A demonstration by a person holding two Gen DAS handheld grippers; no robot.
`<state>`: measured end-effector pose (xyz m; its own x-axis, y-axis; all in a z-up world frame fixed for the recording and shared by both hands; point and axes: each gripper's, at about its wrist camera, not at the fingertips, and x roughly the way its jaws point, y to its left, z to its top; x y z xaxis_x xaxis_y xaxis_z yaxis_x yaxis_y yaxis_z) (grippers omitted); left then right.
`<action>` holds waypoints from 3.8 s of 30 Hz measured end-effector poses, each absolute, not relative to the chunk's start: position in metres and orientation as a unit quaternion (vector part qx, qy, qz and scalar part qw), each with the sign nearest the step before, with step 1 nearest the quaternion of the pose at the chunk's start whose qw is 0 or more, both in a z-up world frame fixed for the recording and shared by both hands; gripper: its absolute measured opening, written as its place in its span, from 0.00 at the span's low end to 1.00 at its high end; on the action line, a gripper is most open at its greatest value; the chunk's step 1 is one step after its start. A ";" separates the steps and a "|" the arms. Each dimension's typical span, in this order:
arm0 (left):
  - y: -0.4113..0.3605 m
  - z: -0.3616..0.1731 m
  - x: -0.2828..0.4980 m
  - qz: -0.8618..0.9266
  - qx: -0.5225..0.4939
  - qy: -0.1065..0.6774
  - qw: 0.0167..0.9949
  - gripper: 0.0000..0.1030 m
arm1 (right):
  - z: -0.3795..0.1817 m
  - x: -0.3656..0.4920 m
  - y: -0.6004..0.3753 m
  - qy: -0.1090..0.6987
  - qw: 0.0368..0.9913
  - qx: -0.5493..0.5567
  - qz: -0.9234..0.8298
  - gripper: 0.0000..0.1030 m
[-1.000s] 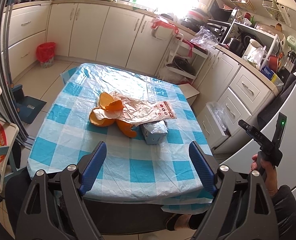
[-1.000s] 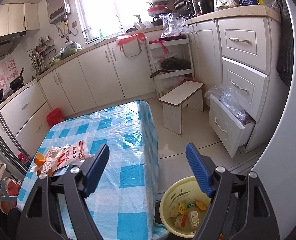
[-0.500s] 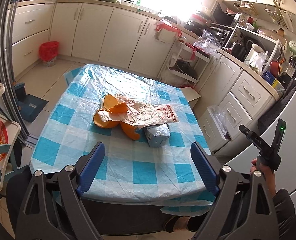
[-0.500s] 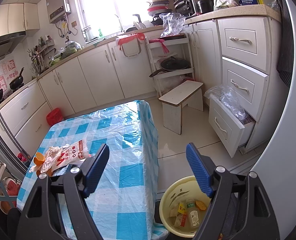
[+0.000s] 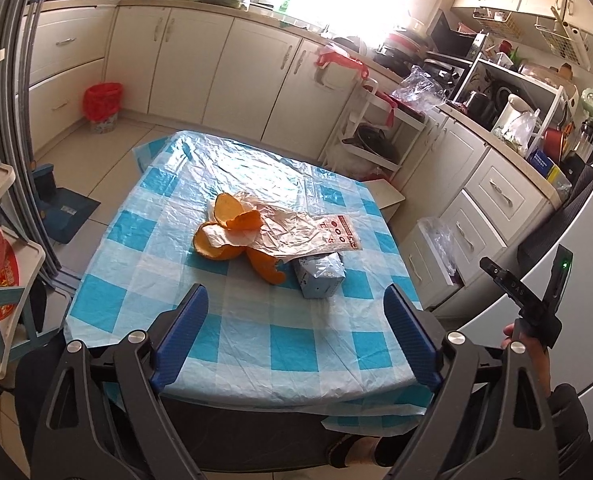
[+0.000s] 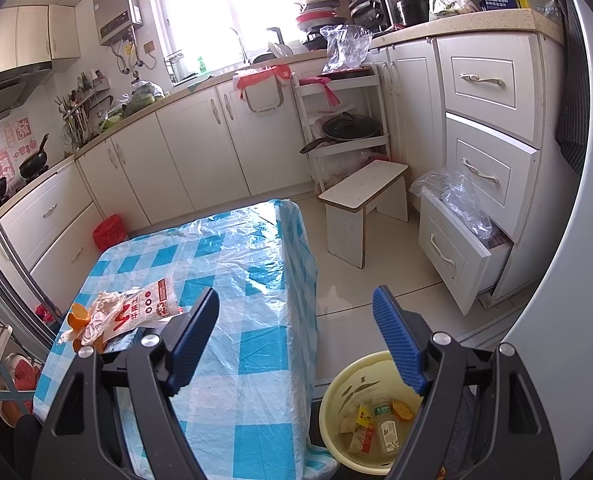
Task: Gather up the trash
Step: 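Move both open tools back over the table, then grasp the large orange peel with the left tool while the right tool reaches the crumpled plastic, then close the right tool on the crumpled white plastic bag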
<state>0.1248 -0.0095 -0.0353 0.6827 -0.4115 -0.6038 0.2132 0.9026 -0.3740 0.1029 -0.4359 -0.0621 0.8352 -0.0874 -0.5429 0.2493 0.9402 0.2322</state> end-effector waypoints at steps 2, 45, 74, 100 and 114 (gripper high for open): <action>-0.009 -0.035 0.125 -0.171 -0.139 0.358 0.907 0.83 | -0.062 0.103 -0.436 0.273 0.946 0.148 -0.089 0.74; 0.026 -0.054 0.141 -0.127 -0.127 0.370 0.912 0.86 | -0.056 0.101 -0.420 0.262 0.953 0.146 -0.051 0.74; -0.063 -0.119 0.301 -0.202 0.140 0.404 0.881 0.33 | -0.111 0.230 -0.282 0.371 0.865 0.243 0.236 0.57; 0.055 -0.090 0.210 -0.180 -0.126 0.390 0.894 0.04 | -0.111 0.225 -0.262 0.370 0.861 0.232 0.261 0.02; 0.088 -0.110 0.205 -0.170 -0.157 0.394 0.890 0.04 | -0.116 0.219 -0.258 0.383 0.859 0.235 0.243 0.02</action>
